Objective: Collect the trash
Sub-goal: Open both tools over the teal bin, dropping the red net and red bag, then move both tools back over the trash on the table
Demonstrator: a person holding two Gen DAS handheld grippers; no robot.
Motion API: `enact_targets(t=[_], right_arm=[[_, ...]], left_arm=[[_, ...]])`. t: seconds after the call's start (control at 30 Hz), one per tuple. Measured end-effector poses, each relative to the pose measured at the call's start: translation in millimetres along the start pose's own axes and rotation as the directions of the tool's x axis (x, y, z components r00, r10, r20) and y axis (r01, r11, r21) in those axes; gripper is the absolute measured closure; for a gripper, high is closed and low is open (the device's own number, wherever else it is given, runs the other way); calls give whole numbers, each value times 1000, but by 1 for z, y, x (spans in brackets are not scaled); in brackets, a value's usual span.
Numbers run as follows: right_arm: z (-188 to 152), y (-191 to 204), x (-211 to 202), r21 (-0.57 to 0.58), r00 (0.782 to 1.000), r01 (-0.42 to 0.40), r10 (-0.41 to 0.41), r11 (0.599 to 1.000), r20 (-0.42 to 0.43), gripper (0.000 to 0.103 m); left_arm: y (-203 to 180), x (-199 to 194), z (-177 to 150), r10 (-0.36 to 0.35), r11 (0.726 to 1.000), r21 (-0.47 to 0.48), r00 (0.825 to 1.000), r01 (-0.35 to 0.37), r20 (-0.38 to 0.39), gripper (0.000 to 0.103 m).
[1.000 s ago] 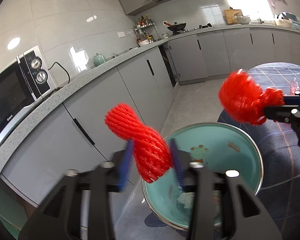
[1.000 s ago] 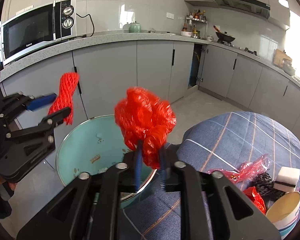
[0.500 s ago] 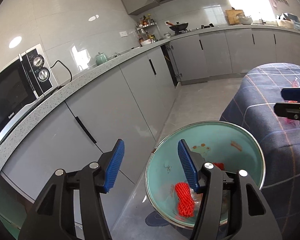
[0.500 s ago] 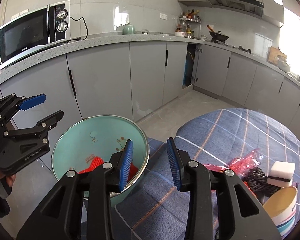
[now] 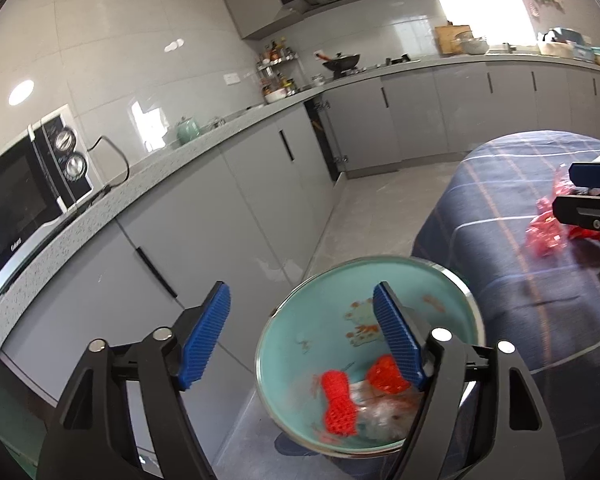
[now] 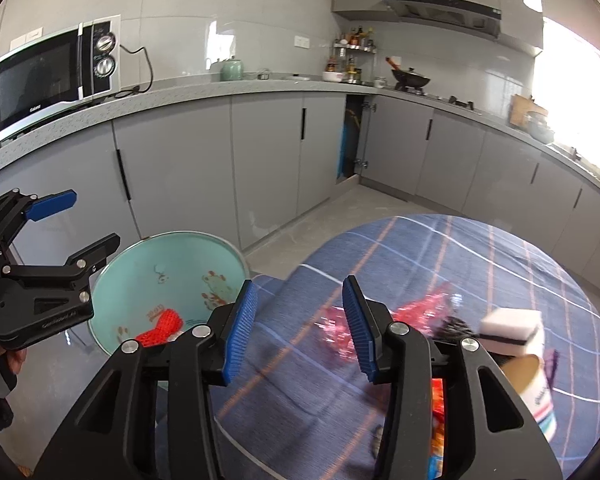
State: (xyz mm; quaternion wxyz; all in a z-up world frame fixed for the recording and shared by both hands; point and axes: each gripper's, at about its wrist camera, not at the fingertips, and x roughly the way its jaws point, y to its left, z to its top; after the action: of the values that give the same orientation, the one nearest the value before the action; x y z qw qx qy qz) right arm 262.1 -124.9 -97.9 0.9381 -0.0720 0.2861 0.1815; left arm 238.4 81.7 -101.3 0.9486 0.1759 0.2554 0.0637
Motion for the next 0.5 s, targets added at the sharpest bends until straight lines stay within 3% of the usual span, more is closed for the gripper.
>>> enact_targets(t=[0.5], right_arm=[[-32,-72,-51,106,993,113,-116,988,19,52]], left_arm=[[-79,-27,28,-105,991,87,993,100,47,25]])
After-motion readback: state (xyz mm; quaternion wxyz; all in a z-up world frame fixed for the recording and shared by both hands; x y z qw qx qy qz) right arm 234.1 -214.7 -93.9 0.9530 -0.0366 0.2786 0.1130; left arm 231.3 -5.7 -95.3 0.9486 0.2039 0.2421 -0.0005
